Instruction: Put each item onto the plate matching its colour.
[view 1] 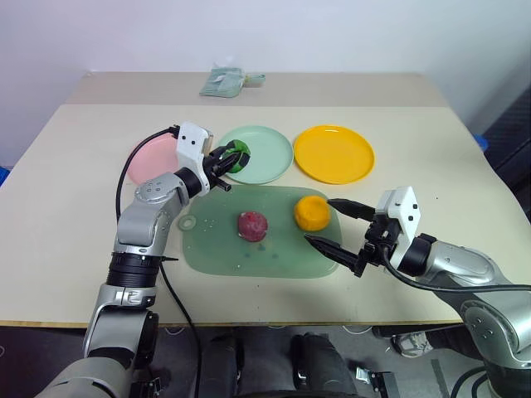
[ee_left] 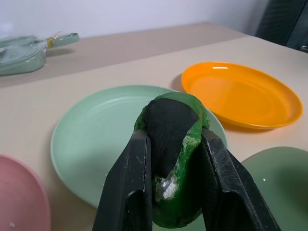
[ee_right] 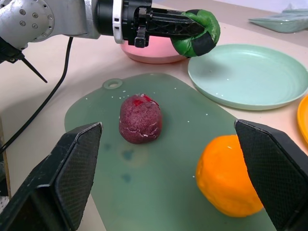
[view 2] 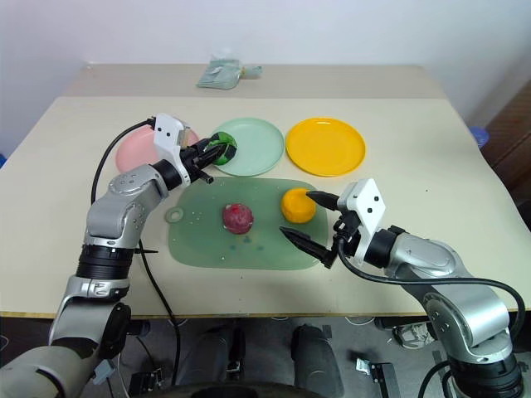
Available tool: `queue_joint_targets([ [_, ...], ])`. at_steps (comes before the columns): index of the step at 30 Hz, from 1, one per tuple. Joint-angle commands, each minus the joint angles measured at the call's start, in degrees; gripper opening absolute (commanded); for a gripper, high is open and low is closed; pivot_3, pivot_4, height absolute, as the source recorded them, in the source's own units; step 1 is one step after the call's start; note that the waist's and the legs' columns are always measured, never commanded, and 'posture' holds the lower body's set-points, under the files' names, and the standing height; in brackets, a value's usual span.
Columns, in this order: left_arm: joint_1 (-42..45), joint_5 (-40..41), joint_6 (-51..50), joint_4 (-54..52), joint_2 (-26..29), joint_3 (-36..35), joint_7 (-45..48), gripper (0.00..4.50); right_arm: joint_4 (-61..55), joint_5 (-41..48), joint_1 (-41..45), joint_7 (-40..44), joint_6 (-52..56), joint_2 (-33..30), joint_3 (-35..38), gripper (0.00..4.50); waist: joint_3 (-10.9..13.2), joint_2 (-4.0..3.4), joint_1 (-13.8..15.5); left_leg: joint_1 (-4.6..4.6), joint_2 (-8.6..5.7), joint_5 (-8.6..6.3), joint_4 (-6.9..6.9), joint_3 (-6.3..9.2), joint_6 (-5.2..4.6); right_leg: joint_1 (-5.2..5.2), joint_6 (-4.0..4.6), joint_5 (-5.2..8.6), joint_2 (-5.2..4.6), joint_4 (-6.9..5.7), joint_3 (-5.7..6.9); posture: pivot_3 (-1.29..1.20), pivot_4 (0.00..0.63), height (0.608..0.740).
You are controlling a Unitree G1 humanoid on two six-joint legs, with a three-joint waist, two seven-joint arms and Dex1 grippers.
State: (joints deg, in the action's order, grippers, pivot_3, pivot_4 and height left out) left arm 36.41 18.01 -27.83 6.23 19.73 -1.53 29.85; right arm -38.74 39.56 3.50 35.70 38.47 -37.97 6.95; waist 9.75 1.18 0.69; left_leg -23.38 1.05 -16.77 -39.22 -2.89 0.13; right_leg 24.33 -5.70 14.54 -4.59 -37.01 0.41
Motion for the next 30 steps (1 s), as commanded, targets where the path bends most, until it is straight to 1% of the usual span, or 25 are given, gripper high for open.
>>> queue_joint_targets([
  [1,0.49,-0.11,0.86,-1.07,0.19,-0.8,0.06,0.8,-0.95,0.53,0.41,-0.17,-0.63,0.19,0.5,4.5,0.0,0.0,-0.01,0.0,0.0,0.0,0.0,0.0,0.0,0.0,0.0,0.0,0.0,0.0,0.0,0.0,0.15,0.733],
  [8,0.49,-0.11,0.86,-1.08,0.19,-0.8,0.06,0.8,-0.95,0.53,0.41,-0.17,-0.63,0.19,0.5,4.5,0.0,0.0,-0.02,0.0,0.0,0.0,0.0,0.01,0.0,0.0,0.0,0.0,0.01,0.0,0.0,0.0,0.15,0.733],
  [10,10.12,-2.64,2.33,10.98,-5.46,1.25,-3.7,0.8,-1.33,-0.55,-0.35,-1.01,-1.64,1.72,-1.16,4.5,0.01,0.04,0.45,0.01,-0.03,0.0,-0.01,0.03,0.0,-0.04,0.0,0.0,0.01,-0.01,0.02,0.0,0.15,0.733],
  [12,14.85,-4.22,3.59,17.46,-8.2,1.81,-5.08,0.8,-1.5,-1.13,-0.6,-1.41,-2.05,2.51,-1.93,4.5,0.01,0.07,1.45,-0.04,-0.13,0.06,-0.09,0.09,-0.04,-0.12,-0.02,-0.01,0.01,0.02,0.12,0.0,0.15,0.733],
  [14,15.79,-5.0,4.68,19.64,-8.62,1.44,-4.84,0.8,-1.5,-1.26,-0.34,-1.51,-1.98,2.66,-1.99,4.5,0.01,0.06,1.24,-0.06,-0.16,0.01,-0.09,0.08,-0.12,-0.13,-0.12,-0.05,-0.01,0.14,0.04,0.0,0.15,0.733],
  [16,16.35,-5.39,5.54,21.06,-8.81,1.34,-4.75,0.8,-1.49,-1.35,-0.18,-1.58,-1.98,2.71,-2.03,4.5,0.01,0.06,0.13,-0.05,-0.15,-0.04,-0.06,0.0,-0.2,-0.11,-0.19,-0.01,-0.03,0.2,-0.04,0.0,0.15,0.733],
  [18,16.65,-5.69,6.22,22.01,-8.92,1.36,-4.7,0.8,-1.48,-1.31,0.0,-1.66,-1.97,2.67,-2.03,4.5,0.01,0.06,-0.32,-0.05,-0.14,-0.04,0.04,0.02,-0.2,-0.07,-0.22,0.01,-0.02,0.26,-0.04,0.0,0.15,0.733],
  [28,17.09,-6.58,6.95,23.53,-9.23,1.25,-4.63,0.8,-1.31,-1.23,0.42,-1.61,-1.96,2.45,-1.97,4.5,0.01,0.06,0.03,-0.05,-0.14,-0.01,-0.02,0.06,-0.15,-0.06,-0.21,0.01,-0.06,0.09,-0.02,0.0,0.15,0.733],
  [30,17.11,-6.55,6.82,23.58,-9.23,1.17,-4.67,1.67,-1.29,-1.21,0.42,-1.59,-1.95,2.45,-1.98,4.5,0.01,0.06,0.02,-0.05,-0.14,-0.01,-0.02,0.06,-0.15,-0.06,-0.21,0.01,-0.06,0.09,-0.02,0.0,0.15,0.733],
])
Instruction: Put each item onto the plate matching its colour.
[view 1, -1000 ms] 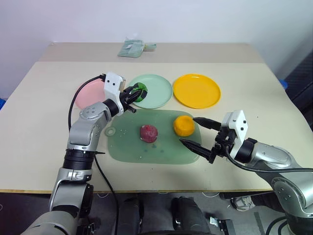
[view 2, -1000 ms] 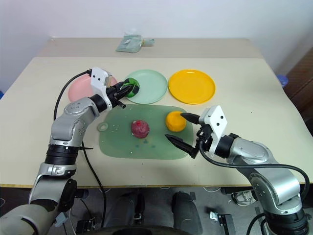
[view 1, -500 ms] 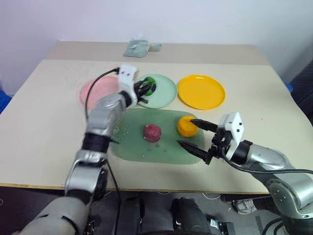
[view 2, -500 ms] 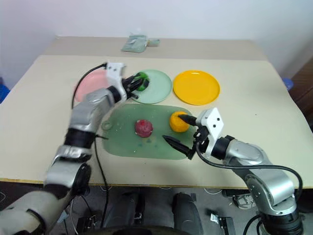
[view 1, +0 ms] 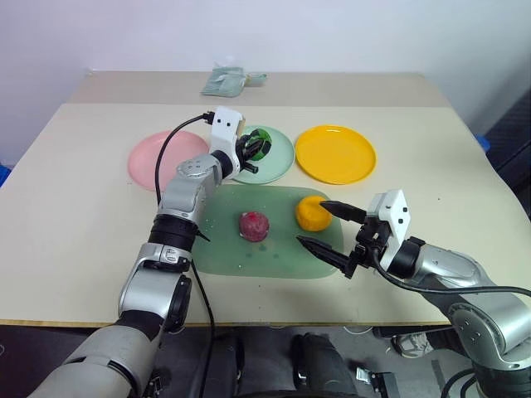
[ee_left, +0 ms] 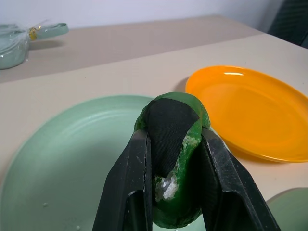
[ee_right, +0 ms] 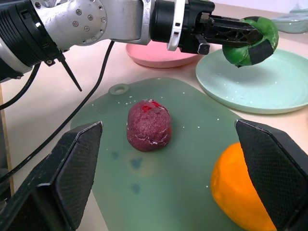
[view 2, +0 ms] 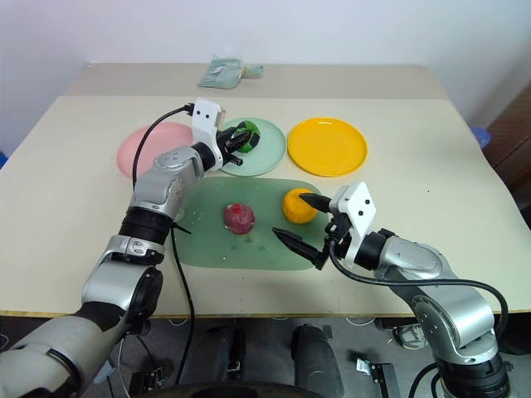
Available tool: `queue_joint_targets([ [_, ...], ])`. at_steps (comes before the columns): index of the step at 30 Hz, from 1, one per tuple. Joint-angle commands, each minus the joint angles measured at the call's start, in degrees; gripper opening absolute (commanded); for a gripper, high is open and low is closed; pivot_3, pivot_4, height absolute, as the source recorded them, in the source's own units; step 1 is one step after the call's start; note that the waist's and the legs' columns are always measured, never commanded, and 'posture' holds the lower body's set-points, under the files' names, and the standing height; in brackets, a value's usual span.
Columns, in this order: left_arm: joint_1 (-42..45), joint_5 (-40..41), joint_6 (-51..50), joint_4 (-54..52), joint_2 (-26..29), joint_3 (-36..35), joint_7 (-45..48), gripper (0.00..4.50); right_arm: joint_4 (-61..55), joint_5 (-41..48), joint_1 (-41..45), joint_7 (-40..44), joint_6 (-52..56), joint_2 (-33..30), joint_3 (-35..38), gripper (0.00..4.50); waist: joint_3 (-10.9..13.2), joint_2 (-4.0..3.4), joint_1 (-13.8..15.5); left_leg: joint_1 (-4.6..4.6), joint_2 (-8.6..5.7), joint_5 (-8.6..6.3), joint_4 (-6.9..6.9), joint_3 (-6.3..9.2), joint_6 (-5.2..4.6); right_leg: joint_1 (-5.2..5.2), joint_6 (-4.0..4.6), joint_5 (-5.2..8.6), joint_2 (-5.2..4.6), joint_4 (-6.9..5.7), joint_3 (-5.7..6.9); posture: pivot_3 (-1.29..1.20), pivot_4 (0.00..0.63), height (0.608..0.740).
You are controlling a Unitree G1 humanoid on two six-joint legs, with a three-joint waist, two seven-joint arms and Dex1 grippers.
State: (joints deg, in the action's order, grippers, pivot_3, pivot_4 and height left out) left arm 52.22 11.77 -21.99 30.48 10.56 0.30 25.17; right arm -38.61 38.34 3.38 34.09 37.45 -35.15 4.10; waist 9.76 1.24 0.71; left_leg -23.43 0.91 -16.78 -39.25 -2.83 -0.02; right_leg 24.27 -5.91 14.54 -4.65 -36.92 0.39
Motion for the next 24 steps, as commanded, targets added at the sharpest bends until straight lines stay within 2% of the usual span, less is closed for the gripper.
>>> queue_joint_targets([
  [1,1.31,-0.26,0.85,-0.61,-0.04,-0.74,-0.02,2.0,-1.39,0.0,0.54,0.04,-0.95,-0.37,0.86,4.5,0.0,0.0,0.0,0.0,0.0,0.0,0.0,0.0,0.0,0.0,0.0,0.0,0.0,0.0,0.0,0.0,0.15,0.733],
  [6,1.42,-0.32,0.5,-0.13,0.14,-1.08,-0.73,4.46,-1.14,-0.25,0.4,0.21,-1.27,-0.31,0.7,4.5,0.0,0.0,-0.02,0.0,0.0,0.0,0.0,0.0,0.0,0.0,0.0,0.0,0.0,-0.02,0.0,0.0,0.15,0.733],
  [12,1.47,-0.29,1.65,-0.5,0.43,-1.6,-1.58,4.46,-0.97,-0.56,0.36,0.15,-1.58,-0.14,0.46,4.5,0.0,0.0,-0.01,0.0,0.0,0.0,0.0,0.0,0.0,0.0,0.0,0.0,0.0,-0.02,0.0,0.0,0.15,0.733],
  [17,-0.05,4.04,1.75,-5.1,0.67,-5.87,-0.68,4.46,-1.31,-0.96,-0.38,0.28,-1.79,-0.1,0.88,4.5,0.0,0.0,-0.03,0.01,0.01,0.0,0.0,0.01,0.0,0.0,0.0,0.0,0.0,-0.02,0.0,0.0,0.15,0.733],
  [24,-9.55,8.33,-2.16,-16.28,7.59,-9.03,5.43,4.46,-1.17,-1.28,-1.36,0.79,-2.22,-0.75,1.98,4.5,-0.01,-0.01,-0.43,0.06,0.05,0.02,0.01,-0.01,0.04,0.0,0.01,0.0,0.01,-0.08,-0.03,0.0,0.15,0.733],
])
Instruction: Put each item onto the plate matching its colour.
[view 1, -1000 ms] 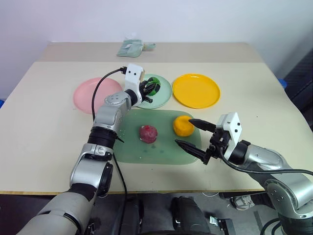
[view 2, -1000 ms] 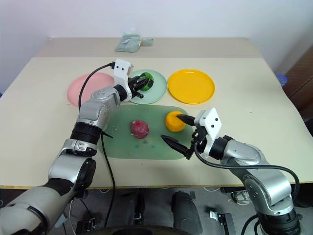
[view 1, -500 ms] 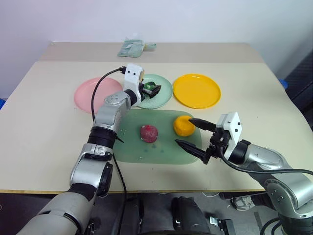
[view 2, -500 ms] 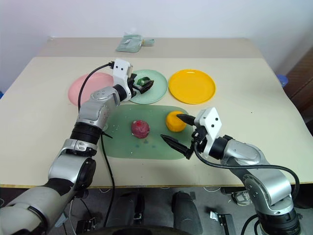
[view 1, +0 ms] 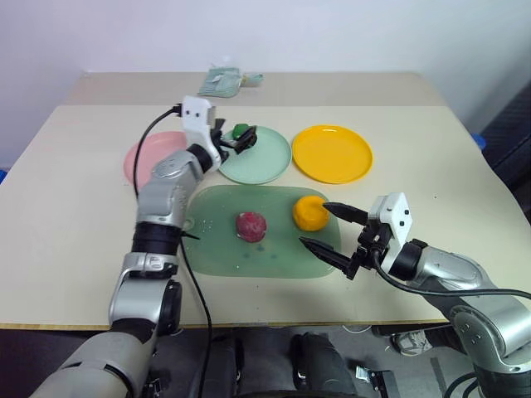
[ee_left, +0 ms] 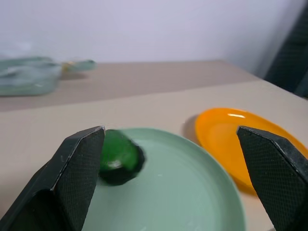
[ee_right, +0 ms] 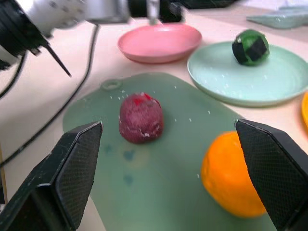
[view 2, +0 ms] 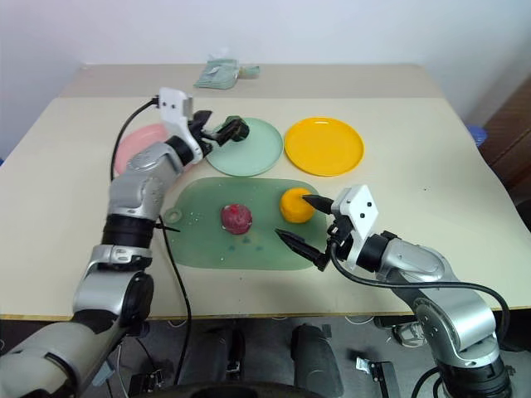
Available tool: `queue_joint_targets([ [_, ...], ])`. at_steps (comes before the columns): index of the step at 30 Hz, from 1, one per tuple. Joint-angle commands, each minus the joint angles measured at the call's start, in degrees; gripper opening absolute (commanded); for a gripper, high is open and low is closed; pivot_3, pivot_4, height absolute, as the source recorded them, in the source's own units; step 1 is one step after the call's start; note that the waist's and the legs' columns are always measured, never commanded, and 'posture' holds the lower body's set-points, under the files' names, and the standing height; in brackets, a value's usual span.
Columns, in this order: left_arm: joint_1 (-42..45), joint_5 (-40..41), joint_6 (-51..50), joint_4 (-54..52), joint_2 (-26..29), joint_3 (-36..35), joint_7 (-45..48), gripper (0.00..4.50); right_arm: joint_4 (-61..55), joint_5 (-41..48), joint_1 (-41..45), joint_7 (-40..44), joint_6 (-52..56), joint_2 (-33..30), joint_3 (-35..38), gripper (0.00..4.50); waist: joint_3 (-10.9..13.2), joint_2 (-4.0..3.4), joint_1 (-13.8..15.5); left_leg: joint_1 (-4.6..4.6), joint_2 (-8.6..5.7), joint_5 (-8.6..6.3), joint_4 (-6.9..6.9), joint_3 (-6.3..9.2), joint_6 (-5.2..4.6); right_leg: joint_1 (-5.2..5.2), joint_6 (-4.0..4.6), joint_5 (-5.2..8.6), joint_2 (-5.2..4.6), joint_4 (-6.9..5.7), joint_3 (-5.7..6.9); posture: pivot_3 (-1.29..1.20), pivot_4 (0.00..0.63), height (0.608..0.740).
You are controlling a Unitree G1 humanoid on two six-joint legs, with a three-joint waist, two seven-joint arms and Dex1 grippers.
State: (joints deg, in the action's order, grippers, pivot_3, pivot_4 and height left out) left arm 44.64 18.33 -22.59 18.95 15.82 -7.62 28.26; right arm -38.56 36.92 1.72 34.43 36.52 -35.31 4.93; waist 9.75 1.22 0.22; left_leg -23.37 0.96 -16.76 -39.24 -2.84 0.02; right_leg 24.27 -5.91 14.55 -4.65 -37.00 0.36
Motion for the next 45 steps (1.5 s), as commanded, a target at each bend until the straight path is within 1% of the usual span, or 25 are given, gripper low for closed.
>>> queue_joint_targets([
  [1,-3.35,2.36,-2.49,-6.33,3.58,-1.49,3.19,4.46,-1.01,-0.02,0.37,0.58,-1.4,-0.61,1.17,4.5,0.0,0.0,0.09,0.0,0.0,0.0,0.0,0.01,0.01,0.0,0.0,0.0,0.0,0.0,0.0,0.0,0.15,0.733],
  [5,-7.7,4.97,-5.61,-11.91,7.37,-2.68,5.64,4.46,-0.3,-0.42,0.63,1.02,-1.74,-0.66,1.25,4.5,0.0,0.0,0.49,-0.01,-0.01,0.0,-0.01,0.01,0.0,0.0,0.0,0.0,-0.03,-0.01,0.0,0.0,0.15,0.733],
  [9,-11.39,7.66,-8.65,-17.14,9.6,-3.37,7.3,4.46,0.54,-0.87,0.91,1.62,-2.14,-0.7,1.31,4.5,0.0,0.0,0.51,-0.01,0.0,0.0,-0.01,0.01,0.0,-0.01,0.0,0.0,-0.06,0.0,0.0,0.0,0.15,0.733],
  [13,-14.93,9.58,-11.49,-21.47,11.68,-1.81,10.77,4.46,0.92,-0.79,0.86,2.27,-2.28,-0.97,1.68,4.5,0.0,0.0,0.4,-0.01,-0.01,0.0,-0.01,0.02,0.01,-0.03,0.01,0.0,-0.05,0.0,0.0,0.0,0.15,0.733],
  [19,-19.73,13.1,-12.53,-26.96,15.33,-0.53,19.02,4.46,0.99,0.44,-3.13,5.13,-2.13,-4.14,6.3,4.5,0.0,0.0,0.39,0.0,0.0,0.0,0.0,0.01,0.0,-0.03,0.02,0.01,-0.03,0.0,0.0,0.0,0.15,0.733],
  [23,-21.4,12.46,-10.79,-29.0,17.11,2.39,23.37,4.46,1.35,0.18,-5.06,6.48,-2.77,-5.48,8.65,4.5,0.0,0.0,0.45,0.0,0.0,0.0,0.0,0.0,0.0,-0.04,0.02,0.01,-0.04,0.01,-0.01,0.0,0.15,0.733],
  [26,-21.85,11.47,-9.91,-29.94,17.9,4.69,25.22,4.46,1.16,0.13,-5.07,6.54,-2.72,-5.36,8.62,4.5,0.0,0.0,0.44,0.01,0.0,0.0,0.0,0.01,0.0,-0.04,0.03,0.01,-0.03,0.01,0.0,0.0,0.15,0.733],
  [30,-22.5,6.7,-5.73,-30.34,19.53,11.02,28.53,4.46,0.02,0.52,-4.48,5.39,-1.94,-4.56,7.38,4.5,-0.01,-0.01,0.39,0.01,-0.01,0.0,0.0,0.01,0.0,-0.04,0.03,0.01,-0.02,0.01,-0.01,0.0,0.15,0.733],
  [33,-22.2,4.86,-3.58,-29.73,19.08,13.29,29.0,4.46,-0.76,0.81,-4.4,4.64,-1.39,-4.14,6.42,4.5,-0.01,-0.02,0.44,0.01,-0.01,0.0,0.0,0.01,0.0,-0.04,0.04,0.02,-0.02,0.01,-0.01,0.0,0.15,0.733],
  [35,-22.02,3.6,-2.3,-29.4,18.94,14.26,28.93,4.46,-1.03,1.05,-4.4,4.29,-1.21,-4.09,6.16,4.5,-0.01,-0.02,0.44,0.01,0.0,0.0,0.0,0.01,0.0,-0.04,0.04,0.02,-0.02,0.01,-0.01,0.0,0.15,0.733],
  [38,-21.39,-1.2,1.22,-27.79,17.9,17.55,27.26,4.46,-1.23,1.1,-4.34,3.64,-1.11,-3.72,5.27,4.5,-0.01,-0.03,0.46,0.01,-0.01,0.0,0.0,0.01,0.0,-0.04,0.04,0.02,-0.02,0.01,-0.01,0.0,0.15,0.733],
  [42,-21.18,-5.95,3.23,-25.86,17.33,20.33,25.5,4.46,-1.24,0.89,-4.58,3.33,-1.54,-3.24,4.38,4.5,-0.01,-0.03,0.46,0.0,-0.01,0.0,0.0,0.01,-0.01,-0.04,0.03,0.02,-0.02,0.02,-0.01,0.0,0.15,0.733],
  [45,-21.17,-7.96,4.01,-24.64,16.97,20.95,24.39,4.46,-1.17,0.72,-4.89,3.46,-1.96,-2.96,3.94,4.5,-0.02,-0.03,0.38,0.01,-0.01,0.0,0.0,0.01,-0.01,-0.03,0.03,0.02,-0.02,0.02,-0.01,0.0,0.15,0.733],
])
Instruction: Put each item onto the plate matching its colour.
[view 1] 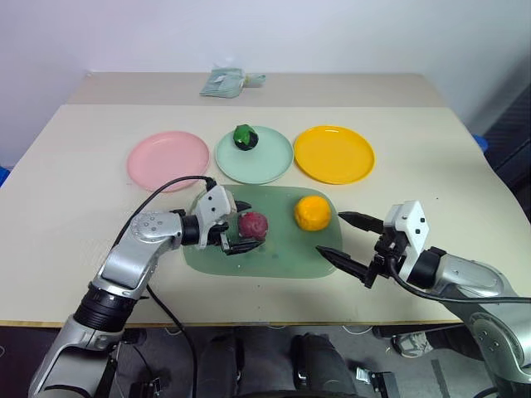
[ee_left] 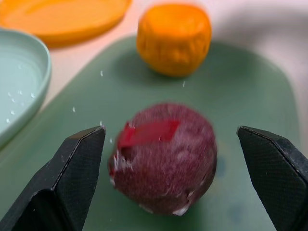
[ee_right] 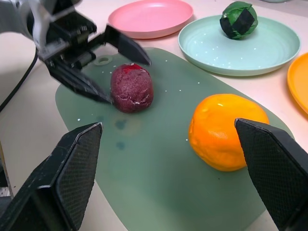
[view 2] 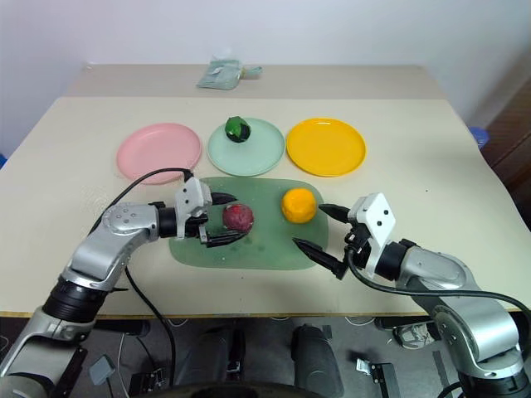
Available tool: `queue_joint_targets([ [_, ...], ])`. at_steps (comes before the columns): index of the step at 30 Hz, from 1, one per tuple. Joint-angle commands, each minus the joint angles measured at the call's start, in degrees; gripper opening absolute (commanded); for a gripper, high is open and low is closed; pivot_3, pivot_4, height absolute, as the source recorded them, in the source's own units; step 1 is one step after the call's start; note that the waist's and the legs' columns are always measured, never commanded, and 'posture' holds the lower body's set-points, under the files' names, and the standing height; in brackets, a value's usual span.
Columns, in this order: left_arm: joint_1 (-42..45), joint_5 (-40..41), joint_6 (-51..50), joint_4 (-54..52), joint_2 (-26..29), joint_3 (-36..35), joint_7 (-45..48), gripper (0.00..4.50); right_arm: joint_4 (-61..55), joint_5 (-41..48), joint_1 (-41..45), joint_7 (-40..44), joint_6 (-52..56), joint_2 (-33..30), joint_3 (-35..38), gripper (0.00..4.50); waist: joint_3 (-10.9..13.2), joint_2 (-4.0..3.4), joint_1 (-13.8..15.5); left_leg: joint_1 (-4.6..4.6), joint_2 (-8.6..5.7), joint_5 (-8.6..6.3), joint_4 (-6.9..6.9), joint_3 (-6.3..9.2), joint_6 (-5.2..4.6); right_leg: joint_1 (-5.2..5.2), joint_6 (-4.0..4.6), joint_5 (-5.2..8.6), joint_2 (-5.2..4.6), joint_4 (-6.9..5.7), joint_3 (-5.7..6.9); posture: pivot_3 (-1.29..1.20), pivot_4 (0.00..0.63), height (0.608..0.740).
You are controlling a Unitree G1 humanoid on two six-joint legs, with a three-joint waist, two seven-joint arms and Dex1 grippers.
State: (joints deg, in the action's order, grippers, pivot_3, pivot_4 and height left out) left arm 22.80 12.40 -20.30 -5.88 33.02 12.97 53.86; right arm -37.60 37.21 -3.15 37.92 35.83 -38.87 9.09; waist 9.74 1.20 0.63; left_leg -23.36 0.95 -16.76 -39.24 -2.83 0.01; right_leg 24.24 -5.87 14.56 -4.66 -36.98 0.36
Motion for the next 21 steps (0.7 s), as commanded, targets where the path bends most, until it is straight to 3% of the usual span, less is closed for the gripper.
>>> queue_joint_targets([
  [1,0.58,-1.94,1.67,0.24,-0.42,0.11,-1.28,4.46,-2.17,0.34,-0.2,0.04,-1.4,0.66,-0.36,4.5,0.0,0.0,-0.03,0.0,0.0,0.0,0.0,0.0,0.0,0.0,0.0,0.0,0.0,0.0,0.0,0.0,0.15,0.733],
  [2,0.51,-1.91,1.68,0.28,-0.57,-0.06,-1.31,4.46,-2.19,0.28,-0.33,0.08,-1.49,0.69,-0.46,4.5,0.0,0.0,-0.01,0.0,0.01,0.0,0.0,0.01,0.0,0.0,0.0,0.0,0.0,0.0,0.0,0.0,0.15,0.733],
  [4,0.2,-1.33,1.69,-0.03,-0.9,-0.78,-1.33,3.95,-2.2,0.22,-0.44,0.12,-1.67,0.75,-0.71,4.5,0.0,0.0,0.03,0.0,0.01,0.0,0.0,0.0,0.0,0.0,0.0,0.0,-0.01,0.0,0.0,0.0,0.15,0.733],
  [7,-0.35,-1.14,1.67,-0.53,-0.8,-1.2,-1.14,2.64,-2.1,0.09,-0.38,0.13,-1.91,0.82,-1.07,4.5,0.0,0.0,0.03,0.0,0.01,0.0,0.0,0.01,0.0,0.0,-0.01,0.0,-0.02,0.0,0.0,0.0,0.15,0.733],
  [9,-0.9,-1.07,1.12,-0.79,-1.07,-1.84,-2.03,2.15,-1.94,-0.03,-0.28,0.16,-2.17,0.9,-1.44,4.5,0.0,0.0,0.03,0.0,0.01,0.0,0.0,0.01,0.0,0.0,0.0,0.0,-0.01,0.0,0.0,0.0,0.15,0.733],
  [13,-1.26,0.88,-0.75,-0.96,-2.27,-5.02,-4.48,2.12,-1.86,-0.11,0.44,-0.25,-2.2,1.17,-2.04,4.5,0.0,0.0,-0.02,0.0,0.02,0.0,0.0,0.01,0.0,0.0,-0.01,0.0,-0.01,-0.01,0.0,0.0,0.15,0.733],
  [21,10.0,-3.41,-3.15,12.49,-9.68,-18.4,-31.33,2.12,-1.52,-0.26,2.69,-1.07,-1.81,2.16,-3.47,4.5,0.0,0.01,0.09,0.0,-0.02,0.0,-0.03,0.06,0.0,-0.02,-0.03,-0.02,-0.01,-0.02,0.01,0.0,0.15,0.733],
])
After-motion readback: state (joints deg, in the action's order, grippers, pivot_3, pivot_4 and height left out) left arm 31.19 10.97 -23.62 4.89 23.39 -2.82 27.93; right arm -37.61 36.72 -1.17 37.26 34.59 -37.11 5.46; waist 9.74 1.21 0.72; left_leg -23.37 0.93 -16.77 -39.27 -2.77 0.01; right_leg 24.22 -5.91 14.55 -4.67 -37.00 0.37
